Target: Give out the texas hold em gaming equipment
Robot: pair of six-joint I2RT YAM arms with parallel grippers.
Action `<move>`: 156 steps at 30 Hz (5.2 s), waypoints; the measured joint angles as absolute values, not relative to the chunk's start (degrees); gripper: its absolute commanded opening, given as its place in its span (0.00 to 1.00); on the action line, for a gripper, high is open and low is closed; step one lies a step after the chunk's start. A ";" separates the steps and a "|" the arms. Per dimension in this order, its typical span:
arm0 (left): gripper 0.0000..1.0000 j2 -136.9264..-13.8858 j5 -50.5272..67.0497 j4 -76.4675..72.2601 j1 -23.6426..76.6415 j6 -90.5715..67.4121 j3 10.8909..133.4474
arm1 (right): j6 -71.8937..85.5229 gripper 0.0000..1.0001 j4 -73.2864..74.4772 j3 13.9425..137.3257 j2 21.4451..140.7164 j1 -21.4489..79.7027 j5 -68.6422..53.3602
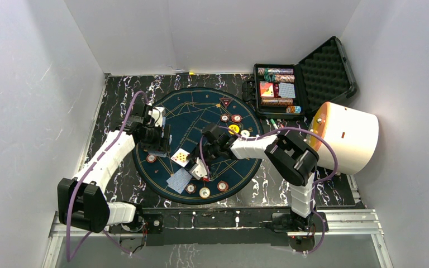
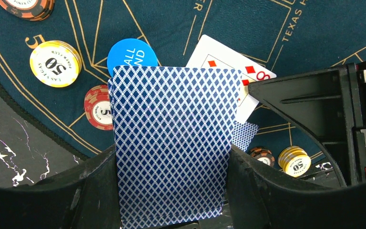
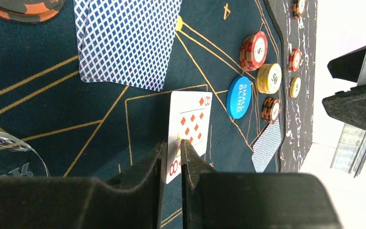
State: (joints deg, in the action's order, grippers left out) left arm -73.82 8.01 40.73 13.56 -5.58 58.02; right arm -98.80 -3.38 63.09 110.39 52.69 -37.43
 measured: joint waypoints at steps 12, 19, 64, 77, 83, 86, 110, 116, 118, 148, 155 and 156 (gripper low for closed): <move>0.00 -73.80 8.25 40.77 13.56 -5.58 58.02 | -94.04 0.98 -9.30 57.25 107.96 52.66 -37.60; 0.00 -73.84 8.45 40.95 13.54 -5.34 58.02 | -80.01 0.98 -12.53 50.35 92.84 52.64 -34.72; 0.00 -68.90 7.25 37.76 29.26 3.86 58.67 | 55.96 0.82 -28.25 72.36 113.06 40.95 -52.56; 0.00 -68.90 6.85 37.82 29.50 3.81 58.65 | 46.52 0.63 -15.77 76.40 113.99 41.69 -50.72; 0.00 -68.90 6.83 38.20 29.52 3.75 58.65 | 43.38 0.64 -12.86 77.19 113.08 40.34 -50.11; 0.00 -68.90 6.85 38.20 29.52 3.53 58.65 | 42.63 0.68 -12.27 77.21 112.84 39.75 -49.89; 0.00 -68.90 7.81 38.17 29.56 2.96 58.65 | 45.65 0.36 -16.34 77.21 110.19 37.15 -56.75; 0.00 -68.90 8.03 38.20 29.61 2.96 58.65 | 51.48 0.36 -23.29 77.03 112.40 37.15 -58.96; 0.00 -68.90 8.12 38.20 29.61 2.96 58.65 | 52.62 0.36 -24.71 77.03 113.47 37.15 -59.31; 0.00 -68.90 6.81 37.36 29.63 -1.67 57.28 | 54.11 0.00 -31.88 71.66 108.75 30.37 -59.61; 0.00 -68.86 3.44 38.20 27.03 -5.26 56.80 | 7.62 0.00 -25.74 65.95 91.79 28.82 -60.84; 0.00 -68.77 2.90 38.35 26.17 -5.72 56.71 | -3.97 0.00 -24.21 63.83 88.71 29.30 -61.17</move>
